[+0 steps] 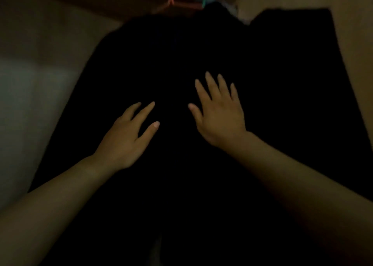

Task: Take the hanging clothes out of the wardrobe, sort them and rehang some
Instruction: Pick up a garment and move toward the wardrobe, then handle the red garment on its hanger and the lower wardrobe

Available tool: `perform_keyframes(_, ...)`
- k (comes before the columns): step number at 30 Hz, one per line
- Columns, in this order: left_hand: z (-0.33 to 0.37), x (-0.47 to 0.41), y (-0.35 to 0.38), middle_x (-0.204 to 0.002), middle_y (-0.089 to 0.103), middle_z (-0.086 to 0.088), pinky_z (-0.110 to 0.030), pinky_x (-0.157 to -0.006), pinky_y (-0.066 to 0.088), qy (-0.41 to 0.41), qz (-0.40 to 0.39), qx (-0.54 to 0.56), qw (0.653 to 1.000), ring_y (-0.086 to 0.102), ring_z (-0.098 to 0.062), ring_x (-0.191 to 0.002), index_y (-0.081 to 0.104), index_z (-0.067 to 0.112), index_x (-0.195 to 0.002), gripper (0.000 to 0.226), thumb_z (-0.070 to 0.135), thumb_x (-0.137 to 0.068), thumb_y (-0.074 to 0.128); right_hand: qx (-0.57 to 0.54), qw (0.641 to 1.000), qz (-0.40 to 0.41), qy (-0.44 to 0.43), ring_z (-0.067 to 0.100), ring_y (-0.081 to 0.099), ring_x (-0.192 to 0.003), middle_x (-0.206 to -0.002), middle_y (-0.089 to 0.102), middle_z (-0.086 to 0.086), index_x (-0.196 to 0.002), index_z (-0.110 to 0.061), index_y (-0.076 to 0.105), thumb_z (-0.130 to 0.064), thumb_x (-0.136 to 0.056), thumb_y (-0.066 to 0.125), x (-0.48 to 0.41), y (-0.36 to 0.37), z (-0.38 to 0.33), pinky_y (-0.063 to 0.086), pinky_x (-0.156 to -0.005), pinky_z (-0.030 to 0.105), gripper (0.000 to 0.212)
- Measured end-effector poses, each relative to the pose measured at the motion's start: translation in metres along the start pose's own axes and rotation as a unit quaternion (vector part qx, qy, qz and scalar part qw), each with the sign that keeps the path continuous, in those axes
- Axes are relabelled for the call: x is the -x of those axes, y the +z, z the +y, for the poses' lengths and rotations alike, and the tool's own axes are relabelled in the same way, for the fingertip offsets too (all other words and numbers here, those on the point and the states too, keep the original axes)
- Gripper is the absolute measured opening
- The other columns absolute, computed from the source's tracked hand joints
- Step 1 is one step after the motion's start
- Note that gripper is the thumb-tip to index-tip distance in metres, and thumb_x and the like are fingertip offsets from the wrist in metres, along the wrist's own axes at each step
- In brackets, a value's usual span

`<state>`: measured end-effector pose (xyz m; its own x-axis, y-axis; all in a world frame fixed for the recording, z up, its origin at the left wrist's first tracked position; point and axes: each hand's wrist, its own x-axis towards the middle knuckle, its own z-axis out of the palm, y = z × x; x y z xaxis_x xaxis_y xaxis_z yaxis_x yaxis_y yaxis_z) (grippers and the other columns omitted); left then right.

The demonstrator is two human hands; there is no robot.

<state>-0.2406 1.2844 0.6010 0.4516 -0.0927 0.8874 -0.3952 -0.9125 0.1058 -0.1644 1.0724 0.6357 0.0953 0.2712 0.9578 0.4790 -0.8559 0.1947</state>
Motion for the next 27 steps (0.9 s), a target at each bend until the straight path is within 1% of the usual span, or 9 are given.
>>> perform_keyframes(4,0.008,0.112,0.046,-0.156,0.018,0.005,-0.035,-0.111,0.020,0.015,-0.038,-0.027,0.999,0.017,-0.016,-0.142,0.022,0.038,-0.145,0.073,0.072,-0.081,0.017,-0.013,0.994,-0.104,0.004,0.028,0.020,-0.141,-0.154,0.024,0.008,-0.144,-0.019,0.033,-0.051,-0.093,0.022,0.167,0.007,-0.025,0.012,-0.114,0.043,0.061)
perform_keyframes(7,0.023,0.199,0.086,-0.154,0.025,0.001,-0.049,-0.112,0.025,0.035,-0.122,-0.038,0.991,0.023,-0.020,-0.141,0.023,0.038,-0.145,0.065,0.065,-0.087,0.018,-0.023,0.978,-0.203,0.042,0.026,0.026,-0.140,-0.151,0.030,0.007,-0.142,-0.020,0.037,-0.051,-0.092,0.025,0.278,-0.019,-0.044,0.020,-0.113,0.043,0.060)
perform_keyframes(9,0.037,0.257,0.111,-0.153,0.028,0.002,-0.055,-0.109,0.026,0.043,-0.185,-0.019,0.982,0.024,-0.020,-0.140,0.025,0.037,-0.145,0.063,0.065,-0.090,0.015,-0.049,0.959,-0.264,0.092,0.024,0.029,-0.139,-0.151,0.031,0.005,-0.142,-0.021,0.036,-0.052,-0.093,0.026,0.347,-0.048,-0.057,0.029,-0.111,0.044,0.059)
perform_keyframes(13,0.086,0.366,0.143,-0.146,0.039,0.003,-0.056,-0.106,0.030,0.025,-0.292,0.076,0.953,0.031,-0.017,-0.133,0.034,0.034,-0.141,0.059,0.062,-0.091,0.019,-0.064,0.909,-0.347,0.224,0.026,0.038,-0.132,-0.145,0.039,0.006,-0.141,-0.019,0.037,-0.052,-0.094,0.027,0.469,-0.118,-0.084,0.040,-0.104,0.044,0.058)
perform_keyframes(17,0.158,0.475,0.160,-0.135,0.051,0.001,-0.045,-0.098,0.042,0.010,-0.399,0.199,0.895,0.050,-0.021,-0.119,0.049,0.027,-0.132,0.058,0.060,-0.090,0.027,-0.015,0.832,-0.433,0.347,0.029,0.047,-0.123,-0.134,0.051,0.009,-0.134,-0.015,0.045,-0.051,-0.095,0.028,0.577,-0.210,-0.124,0.045,-0.097,0.043,0.056)
perform_keyframes(19,0.194,0.523,0.157,-0.135,0.050,0.004,-0.037,-0.099,0.040,0.007,-0.461,0.243,0.853,0.049,-0.018,-0.120,0.051,0.027,-0.131,0.058,0.060,-0.088,0.029,0.023,0.783,-0.461,0.416,0.030,0.052,-0.117,-0.128,0.056,0.009,-0.128,-0.013,0.051,-0.051,-0.093,0.030,0.615,-0.262,-0.148,0.047,-0.094,0.042,0.055)
perform_keyframes(21,0.230,0.560,0.147,-0.136,0.048,0.006,-0.038,-0.102,0.037,0.011,-0.529,0.267,0.806,0.044,-0.016,-0.124,0.050,0.029,-0.131,0.060,0.061,-0.086,0.028,0.061,0.743,-0.464,0.478,0.029,0.055,-0.110,-0.122,0.059,0.009,-0.123,-0.011,0.056,-0.049,-0.092,0.035,0.644,-0.316,-0.168,0.047,-0.090,0.040,0.053)
perform_keyframes(25,0.303,0.594,0.133,-0.135,0.050,0.004,-0.048,-0.103,0.037,0.110,-0.590,0.301,0.741,0.042,-0.017,-0.125,0.050,0.027,-0.132,0.064,0.061,-0.083,0.027,0.120,0.691,-0.423,0.575,0.030,0.054,-0.112,-0.122,0.058,0.011,-0.122,-0.010,0.057,-0.050,-0.092,0.037,0.682,-0.410,-0.187,0.046,-0.093,0.043,0.054)
perform_keyframes(27,0.345,0.600,0.131,-0.137,0.049,0.004,-0.043,-0.105,0.035,0.182,-0.600,0.312,0.713,0.042,-0.017,-0.125,0.047,0.029,-0.133,0.065,0.062,-0.082,0.024,0.160,0.667,-0.389,0.615,0.028,0.052,-0.115,-0.125,0.057,0.008,-0.124,-0.012,0.055,-0.052,-0.092,0.034,0.693,-0.451,-0.186,0.044,-0.097,0.042,0.055)
